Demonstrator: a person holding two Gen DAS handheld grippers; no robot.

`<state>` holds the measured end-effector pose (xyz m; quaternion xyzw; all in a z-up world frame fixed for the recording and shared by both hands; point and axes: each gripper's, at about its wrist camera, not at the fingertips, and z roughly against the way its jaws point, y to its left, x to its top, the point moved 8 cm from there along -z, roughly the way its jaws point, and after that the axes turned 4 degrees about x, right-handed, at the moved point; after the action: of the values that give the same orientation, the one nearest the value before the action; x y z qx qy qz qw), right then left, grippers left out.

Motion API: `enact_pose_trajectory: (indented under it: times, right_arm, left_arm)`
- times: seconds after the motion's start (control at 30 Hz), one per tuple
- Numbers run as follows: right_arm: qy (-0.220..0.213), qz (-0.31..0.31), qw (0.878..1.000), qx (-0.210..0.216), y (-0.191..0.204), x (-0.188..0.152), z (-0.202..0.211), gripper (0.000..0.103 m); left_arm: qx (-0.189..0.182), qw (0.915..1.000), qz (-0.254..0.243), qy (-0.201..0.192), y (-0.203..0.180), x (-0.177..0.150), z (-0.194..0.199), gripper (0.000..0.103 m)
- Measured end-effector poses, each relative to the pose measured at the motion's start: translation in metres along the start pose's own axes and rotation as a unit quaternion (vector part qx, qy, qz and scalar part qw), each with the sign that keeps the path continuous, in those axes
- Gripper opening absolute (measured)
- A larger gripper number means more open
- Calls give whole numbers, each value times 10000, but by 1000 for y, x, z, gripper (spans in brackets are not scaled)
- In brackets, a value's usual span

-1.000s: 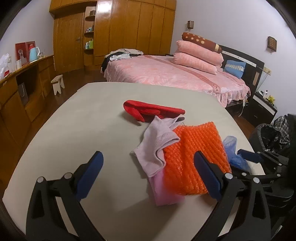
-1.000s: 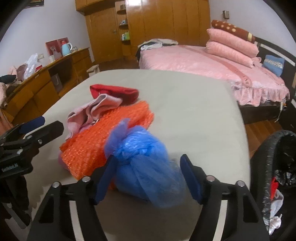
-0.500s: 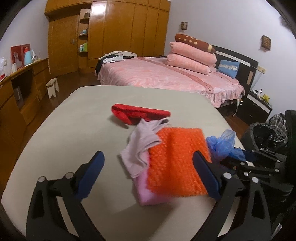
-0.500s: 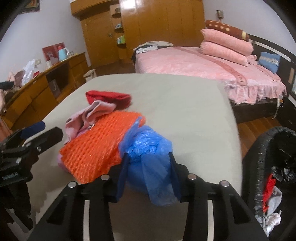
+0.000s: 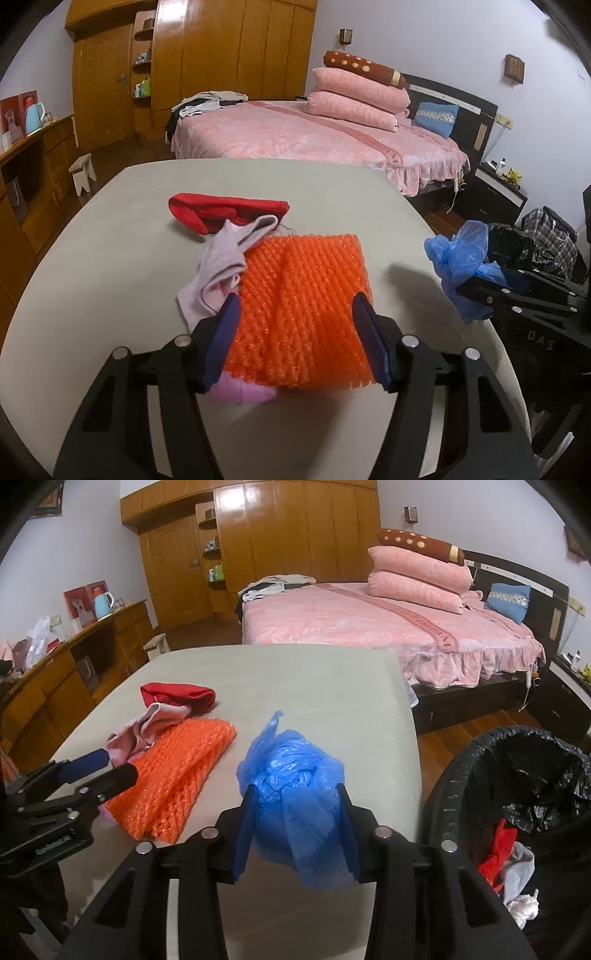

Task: Collect trash
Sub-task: 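Grasp the blue plastic bag with the right tool while the left tool grasps the orange bubble mesh, then carry the blue bag and orange mesh over the bin and open both tools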

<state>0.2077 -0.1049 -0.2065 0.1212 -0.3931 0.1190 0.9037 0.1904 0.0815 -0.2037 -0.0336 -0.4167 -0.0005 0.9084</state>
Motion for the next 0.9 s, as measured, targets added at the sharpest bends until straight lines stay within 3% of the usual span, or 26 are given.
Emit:
enact_pose_trajectory:
  times: [0.2,0.27,0.37,0.67,0.8,0.9]
  right_arm:
    - [-6,-34,10000,-3,-3,-1,1,41]
    - [-11,-39,10000,-7,-4,0,1,41]
    - [-36,-42,10000,-11,-3,0,3,41]
    - [-197,-7,9998,-20,-1,7,15,41]
    - [-152,-31,9999,-20,-2,4,13,41]
    - [-106,-50,9999,-31,-4,2,11,41]
  left_arm:
    - [-96,9997,17,240,-3,-8,-13,32]
    - [-127,9996,26,246,-5,-10,-14,17]
    - [-155,9997,27,168,-5,-9,-11,8]
    - [-198,9997,41,-126,-12,9,8,5]
    - [-171,9998,-46,-23,-19,5,3,6]
    - [-94,9997,-123,202,-19,-3,-9,19]
